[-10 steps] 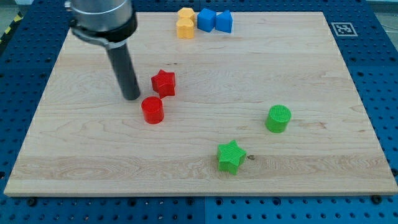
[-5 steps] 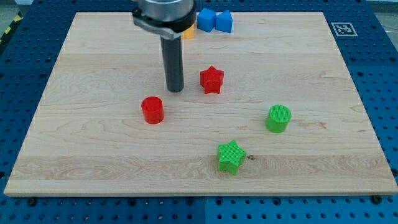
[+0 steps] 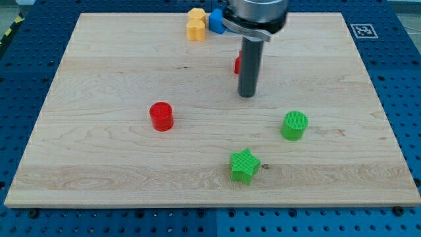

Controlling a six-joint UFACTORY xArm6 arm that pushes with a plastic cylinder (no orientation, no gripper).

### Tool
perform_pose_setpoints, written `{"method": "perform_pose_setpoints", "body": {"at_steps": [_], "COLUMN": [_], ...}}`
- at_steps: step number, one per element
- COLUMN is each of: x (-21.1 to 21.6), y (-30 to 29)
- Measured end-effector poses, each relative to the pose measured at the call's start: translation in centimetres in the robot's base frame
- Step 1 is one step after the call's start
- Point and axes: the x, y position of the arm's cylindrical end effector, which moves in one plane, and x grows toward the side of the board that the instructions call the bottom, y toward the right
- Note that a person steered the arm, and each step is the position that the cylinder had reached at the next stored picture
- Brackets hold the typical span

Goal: Push the red star below the blue triangle

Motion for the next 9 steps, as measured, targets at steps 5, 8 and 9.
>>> {"method": "perform_pose_setpoints", "body": {"at_steps": [5, 8, 9], "x": [-3.6, -8.0, -8.6], "y": [-1.9, -5.5, -5.5]}}
